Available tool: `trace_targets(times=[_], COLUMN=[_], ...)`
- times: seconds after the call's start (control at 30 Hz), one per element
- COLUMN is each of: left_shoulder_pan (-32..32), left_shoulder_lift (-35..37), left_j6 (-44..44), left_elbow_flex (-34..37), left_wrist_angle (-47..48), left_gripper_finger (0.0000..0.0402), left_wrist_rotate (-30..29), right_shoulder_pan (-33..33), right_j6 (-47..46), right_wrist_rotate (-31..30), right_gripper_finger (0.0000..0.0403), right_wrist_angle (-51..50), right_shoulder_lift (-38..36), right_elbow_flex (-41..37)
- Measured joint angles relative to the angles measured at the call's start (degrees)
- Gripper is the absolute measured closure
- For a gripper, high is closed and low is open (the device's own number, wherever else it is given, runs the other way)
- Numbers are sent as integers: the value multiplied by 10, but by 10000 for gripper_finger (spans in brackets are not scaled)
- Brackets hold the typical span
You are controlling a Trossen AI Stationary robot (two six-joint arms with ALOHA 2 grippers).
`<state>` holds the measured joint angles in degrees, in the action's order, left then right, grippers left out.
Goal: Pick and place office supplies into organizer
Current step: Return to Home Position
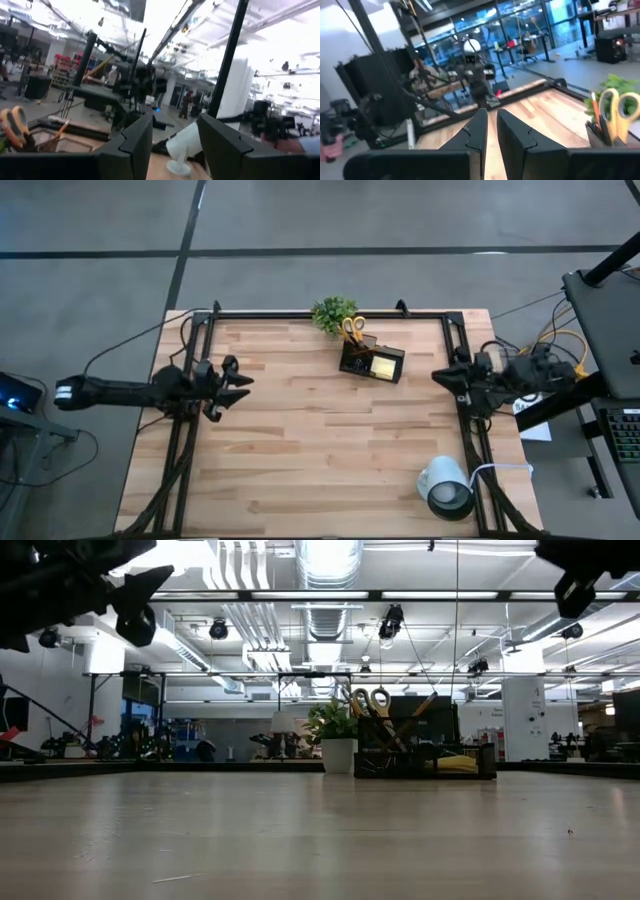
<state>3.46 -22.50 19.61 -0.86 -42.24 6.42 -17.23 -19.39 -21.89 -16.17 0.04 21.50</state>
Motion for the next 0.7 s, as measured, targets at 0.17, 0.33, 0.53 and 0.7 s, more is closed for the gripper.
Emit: trace_targets(times=[0.17,0.33,0.53,0.7], left_shoulder_pan=[4,4,4,3], left_shoulder_lift=[22,31,30,52], left_j6=[44,69,68,68], left_elbow_flex=[4,4,4,4], left_wrist_angle=[59,73,73,87], left_gripper_finger=[259,259,259,259], left_wrist_rotate=[-2,-5,-5,-5], right_shoulder_pan=[1,1,1,1], right_j6=[10,-14,-33,-56], right_wrist_rotate=[8,-9,-20,-70], right_gripper_finger=[369,369,369,369], right_wrist_angle=[44,46,89,104], right_shoulder_lift=[0,0,0,0], right_elbow_flex=[-45,-81,-130,-156])
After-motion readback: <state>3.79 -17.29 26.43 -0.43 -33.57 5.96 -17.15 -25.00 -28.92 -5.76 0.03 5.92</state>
